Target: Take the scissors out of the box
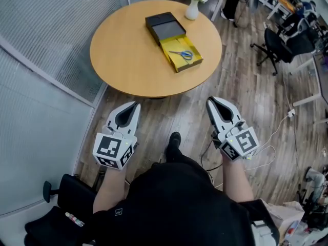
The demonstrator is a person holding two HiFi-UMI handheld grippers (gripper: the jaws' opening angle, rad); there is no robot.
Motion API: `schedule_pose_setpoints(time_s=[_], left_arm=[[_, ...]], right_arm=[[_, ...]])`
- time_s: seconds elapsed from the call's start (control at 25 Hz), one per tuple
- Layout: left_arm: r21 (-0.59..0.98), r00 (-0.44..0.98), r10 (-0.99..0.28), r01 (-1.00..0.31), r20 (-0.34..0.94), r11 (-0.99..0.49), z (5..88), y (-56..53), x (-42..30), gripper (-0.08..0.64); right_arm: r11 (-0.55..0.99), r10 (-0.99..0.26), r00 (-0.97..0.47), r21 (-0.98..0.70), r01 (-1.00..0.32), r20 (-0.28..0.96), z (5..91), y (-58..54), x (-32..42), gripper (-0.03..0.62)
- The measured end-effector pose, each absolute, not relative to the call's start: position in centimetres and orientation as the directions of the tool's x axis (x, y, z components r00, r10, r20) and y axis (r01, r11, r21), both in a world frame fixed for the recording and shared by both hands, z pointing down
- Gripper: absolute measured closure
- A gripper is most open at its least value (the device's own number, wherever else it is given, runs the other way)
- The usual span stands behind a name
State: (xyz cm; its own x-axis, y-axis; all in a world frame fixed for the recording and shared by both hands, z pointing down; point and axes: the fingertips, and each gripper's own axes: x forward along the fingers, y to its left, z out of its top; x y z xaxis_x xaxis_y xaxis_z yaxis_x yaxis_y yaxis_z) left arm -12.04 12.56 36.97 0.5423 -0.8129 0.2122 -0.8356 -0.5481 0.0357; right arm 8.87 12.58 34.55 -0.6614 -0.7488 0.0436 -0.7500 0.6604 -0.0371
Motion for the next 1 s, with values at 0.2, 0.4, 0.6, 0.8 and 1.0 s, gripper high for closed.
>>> schedule_pose_setpoints(time_s=[0.2, 0.4, 0.6, 0.8, 1.0], left_arm=[[0.023, 0.543, -0.805, -0.832, 0.240, -0.555, 37.0, 6.3, -9.2, 0.545], [0.007, 0.530, -0.810, -0.838, 0.253, -0.546, 36.5, 0.4, -7.0, 0.545], [0.006, 0.514, -0.822, -0.849, 0.245, -0.529, 36.1, -3.9, -5.3, 0.546], [0.006, 0.507, -0.831, -0.854, 0.229, -0.520, 35.5, -6.1, -4.5, 0.546], [0.017, 0.514, -0.830, -0.852, 0.217, -0.523, 35.7, -8.2, -4.8, 0.545]], right_arm=[[0.666, -0.740, -0.671, -0.084, -0.741, 0.055, 36.0, 6.2, 11.5, 0.553], [0.683, -0.721, -0.691, -0.121, -0.721, 0.052, 36.6, 0.8, 13.9, 0.552], [0.695, -0.708, -0.705, -0.138, -0.706, 0.041, 36.6, -3.1, 16.0, 0.552], [0.715, -0.689, -0.723, -0.121, -0.689, 0.048, 36.1, -5.7, 16.2, 0.551], [0.721, -0.683, -0.727, -0.100, -0.686, 0.067, 36.4, -8.2, 15.6, 0.551]])
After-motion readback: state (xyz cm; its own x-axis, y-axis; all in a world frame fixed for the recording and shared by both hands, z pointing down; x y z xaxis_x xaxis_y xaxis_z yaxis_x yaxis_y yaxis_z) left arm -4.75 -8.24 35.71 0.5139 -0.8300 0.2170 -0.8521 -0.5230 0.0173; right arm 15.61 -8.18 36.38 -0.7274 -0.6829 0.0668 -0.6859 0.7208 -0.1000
